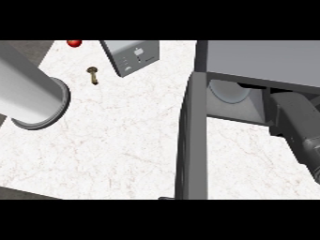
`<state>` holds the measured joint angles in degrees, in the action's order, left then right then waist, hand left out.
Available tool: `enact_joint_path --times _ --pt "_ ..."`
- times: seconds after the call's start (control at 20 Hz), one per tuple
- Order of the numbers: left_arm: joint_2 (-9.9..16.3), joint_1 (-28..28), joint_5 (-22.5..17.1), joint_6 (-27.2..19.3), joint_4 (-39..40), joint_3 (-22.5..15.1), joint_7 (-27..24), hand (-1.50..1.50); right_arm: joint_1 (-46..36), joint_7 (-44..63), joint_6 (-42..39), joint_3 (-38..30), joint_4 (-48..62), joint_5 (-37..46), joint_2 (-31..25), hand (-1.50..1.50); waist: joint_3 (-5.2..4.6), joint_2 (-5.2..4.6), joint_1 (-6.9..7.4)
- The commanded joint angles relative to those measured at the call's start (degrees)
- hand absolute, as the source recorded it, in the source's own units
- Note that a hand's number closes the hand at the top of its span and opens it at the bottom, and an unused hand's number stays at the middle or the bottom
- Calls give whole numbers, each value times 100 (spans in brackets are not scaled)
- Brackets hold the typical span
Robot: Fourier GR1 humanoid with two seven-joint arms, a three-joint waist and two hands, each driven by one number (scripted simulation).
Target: Pick up the milk, place it into the microwave and close the microwave
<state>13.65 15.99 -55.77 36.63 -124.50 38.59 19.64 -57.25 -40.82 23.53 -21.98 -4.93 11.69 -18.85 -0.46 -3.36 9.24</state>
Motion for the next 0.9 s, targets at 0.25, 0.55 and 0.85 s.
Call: enact_joint_path --times 0.25,0.55,0.85 --pt "127 -103 218 12 89 48 36 -150 -262 83 -142 137 39 110 -484 150 94 -204 160" --pt "119 -275 295 90 76 -41 -39 -150 -165 300 855 547 207 547 -791 150 40 -356 242" --pt "99 -325 470 180 212 -128 -28 -150 -643 167 -800 214 73 99 -72 -150 89 -219 326"
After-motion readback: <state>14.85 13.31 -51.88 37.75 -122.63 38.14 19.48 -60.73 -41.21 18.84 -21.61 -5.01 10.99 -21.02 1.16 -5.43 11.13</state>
